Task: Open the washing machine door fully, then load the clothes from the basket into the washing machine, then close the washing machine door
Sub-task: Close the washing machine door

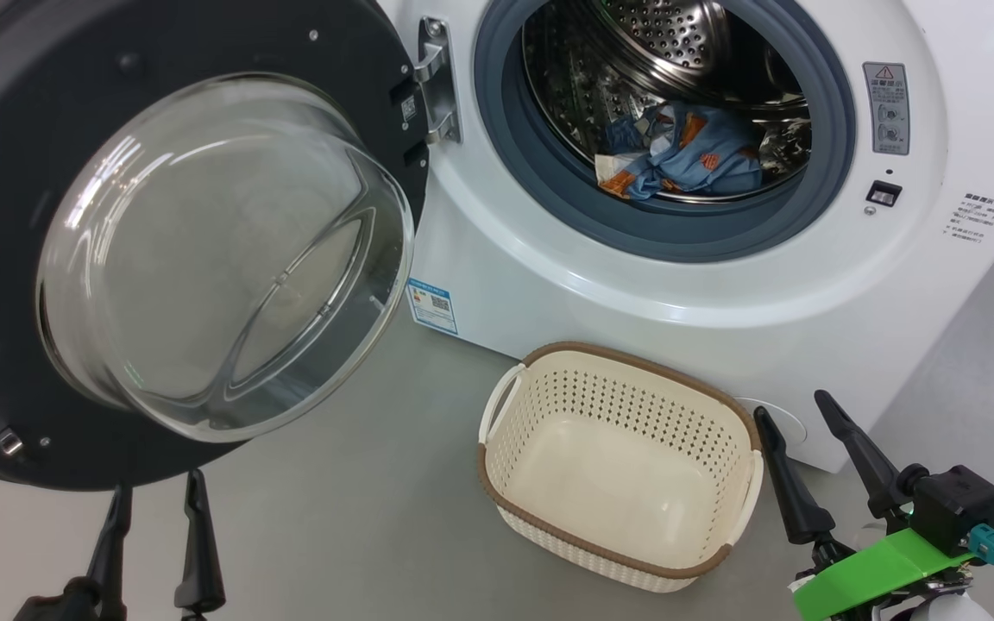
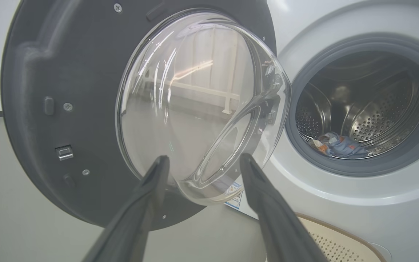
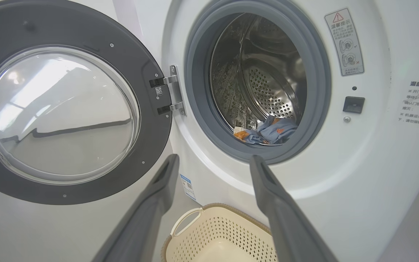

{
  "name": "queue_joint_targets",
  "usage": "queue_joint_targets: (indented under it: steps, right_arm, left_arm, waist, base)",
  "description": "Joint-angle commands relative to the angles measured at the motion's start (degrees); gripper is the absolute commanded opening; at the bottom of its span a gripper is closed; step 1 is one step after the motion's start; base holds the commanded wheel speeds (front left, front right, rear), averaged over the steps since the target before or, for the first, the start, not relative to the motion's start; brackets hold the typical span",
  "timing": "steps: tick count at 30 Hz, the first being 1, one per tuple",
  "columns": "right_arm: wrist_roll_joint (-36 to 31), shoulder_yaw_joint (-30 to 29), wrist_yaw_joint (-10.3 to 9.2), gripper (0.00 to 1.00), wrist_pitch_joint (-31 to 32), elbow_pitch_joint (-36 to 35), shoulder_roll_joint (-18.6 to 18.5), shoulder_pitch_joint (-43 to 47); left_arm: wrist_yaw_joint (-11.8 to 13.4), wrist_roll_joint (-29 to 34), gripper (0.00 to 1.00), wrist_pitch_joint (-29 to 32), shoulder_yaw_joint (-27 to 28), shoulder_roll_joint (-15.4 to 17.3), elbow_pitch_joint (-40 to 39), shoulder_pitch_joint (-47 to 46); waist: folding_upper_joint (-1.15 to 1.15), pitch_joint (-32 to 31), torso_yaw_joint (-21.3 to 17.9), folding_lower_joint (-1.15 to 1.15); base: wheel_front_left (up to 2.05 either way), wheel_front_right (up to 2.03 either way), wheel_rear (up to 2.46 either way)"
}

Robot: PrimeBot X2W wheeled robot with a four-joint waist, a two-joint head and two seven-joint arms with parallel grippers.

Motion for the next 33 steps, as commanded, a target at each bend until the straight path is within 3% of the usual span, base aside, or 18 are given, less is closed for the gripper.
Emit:
queue_joint_targets:
  steps: [1,4,6,8,16,20,26,30,33]
  right_arm:
    - [0.1,1.3,0.25,1.00,-0.3,-1.1,-0.7,-0.7]
    - [0.2,1.4,0.25,1.00,-0.3,-1.1,-0.7,-0.6]
    - [0.3,1.4,0.25,1.00,-0.3,-1.1,-0.6,-0.4]
    - [0.3,1.3,0.25,1.00,-0.3,-1.1,-0.4,-0.2]
    - [0.2,0.8,0.25,1.00,-0.3,-1.4,-0.1,0.5]
    - [0.1,0.8,0.25,1.00,-0.3,-1.5,0.1,0.4]
    - [0.0,0.6,0.25,1.00,-0.3,-1.6,0.3,0.1]
    - [0.0,0.5,0.25,1.00,-0.3,-1.7,0.2,-0.1]
    - [-0.1,0.6,0.25,1.00,-0.3,-1.7,0.2,-0.2]
  left_arm:
    - [0.5,-0.5,1.00,-0.3,1.9,0.6,-1.9,-0.5]
    - [0.6,-1.3,0.97,-0.3,2.4,0.6,-2.8,-0.6]
    - [0.4,-2.1,0.42,-0.3,3.3,0.6,-4.1,-0.9]
    - [0.1,-2.6,0.00,-0.3,4.6,0.6,-6.7,-1.3]
    - [-4.0,-8.0,0.00,-0.3,16.1,2.0,-17.6,-5.7]
    - [-4.9,-13.3,0.00,-0.3,19.9,8.6,-15.8,-10.3]
    - [-5.1,-27.1,0.00,0.3,22.7,19.6,-6.4,-19.2]
    - [-5.1,-37.6,0.00,5.9,23.4,25.7,4.4,-25.6]
    - [-5.1,-42.8,0.00,10.7,23.1,28.3,10.6,-29.0]
  waist:
    - [0.00,-0.1,0.0,0.00]
    - [0.00,-0.2,0.0,0.00]
    - [0.00,-0.4,0.0,0.00]
    - [0.00,-0.5,0.0,0.00]
    - [0.00,-0.4,-0.3,0.00]
    - [0.00,0.0,-0.7,0.00]
    - [0.00,0.5,-1.5,0.00]
    - [0.00,1.0,-1.9,0.00]
    - [0.00,1.3,-2.1,0.00]
  base:
    - [0.00,0.00,0.00]
    - [0.00,0.00,0.00]
    - [0.00,0.00,0.00]
    - [0.00,0.00,0.00]
    - [0.00,0.00,0.00]
    - [0.00,0.00,0.00]
    - [0.00,0.00,0.00]
    - [0.00,0.00,0.00]
    - [0.00,0.00,0.00]
